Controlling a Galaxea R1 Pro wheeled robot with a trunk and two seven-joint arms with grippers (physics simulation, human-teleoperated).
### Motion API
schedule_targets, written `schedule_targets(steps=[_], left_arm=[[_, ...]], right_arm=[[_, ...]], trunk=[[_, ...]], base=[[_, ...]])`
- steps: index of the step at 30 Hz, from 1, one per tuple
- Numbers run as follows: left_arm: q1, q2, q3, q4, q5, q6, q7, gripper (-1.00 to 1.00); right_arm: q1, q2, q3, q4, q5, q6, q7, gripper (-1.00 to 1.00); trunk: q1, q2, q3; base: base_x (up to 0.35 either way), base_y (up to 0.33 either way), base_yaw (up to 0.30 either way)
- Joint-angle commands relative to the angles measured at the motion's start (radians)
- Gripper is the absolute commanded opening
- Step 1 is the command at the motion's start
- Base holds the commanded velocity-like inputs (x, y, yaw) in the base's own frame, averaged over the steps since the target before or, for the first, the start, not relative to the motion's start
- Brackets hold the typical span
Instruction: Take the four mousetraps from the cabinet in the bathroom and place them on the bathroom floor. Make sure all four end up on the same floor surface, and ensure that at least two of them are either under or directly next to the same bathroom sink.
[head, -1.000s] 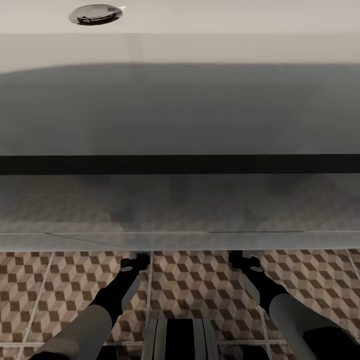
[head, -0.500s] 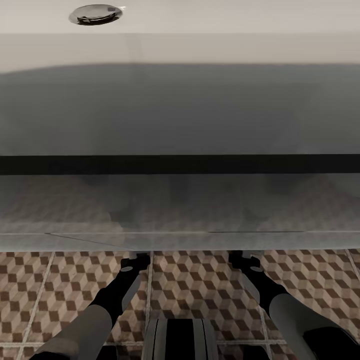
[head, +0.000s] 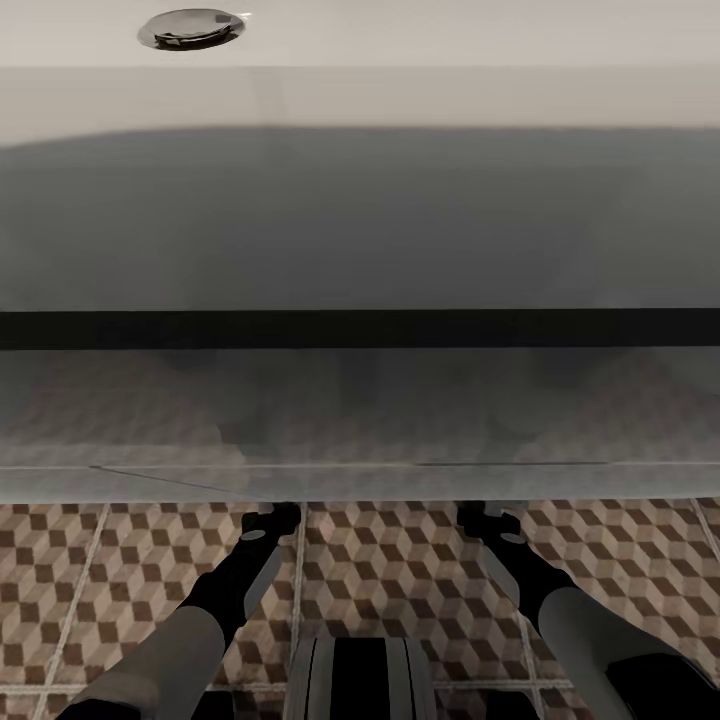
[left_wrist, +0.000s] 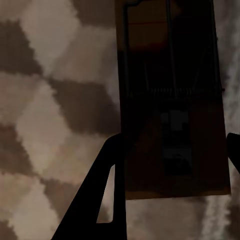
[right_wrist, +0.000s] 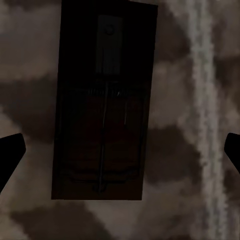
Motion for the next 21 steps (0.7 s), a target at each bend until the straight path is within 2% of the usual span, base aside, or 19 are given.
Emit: schedule_targets(steps=[1,21], left_arm=[[-0.001,0.001,-0.008,-0.002,0.009,0.004,0.010,-1.00],[-0.004,-0.003,-0.008,0.002,0.008,0.006,0.009,-1.00]], right_arm=[[0.000,-0.001,0.008,0.000,-0.011,-0.003,-0.005,1.00],[0.000,-0.001,0.008,0.000,-0.008,-0.008,-0.005,1.00]], trunk=[[0.000,0.000,-0.001],[0.000,0.000,-0.001]], base=[[0.000,0.000,0.000],[0.000,0.000,0.000]])
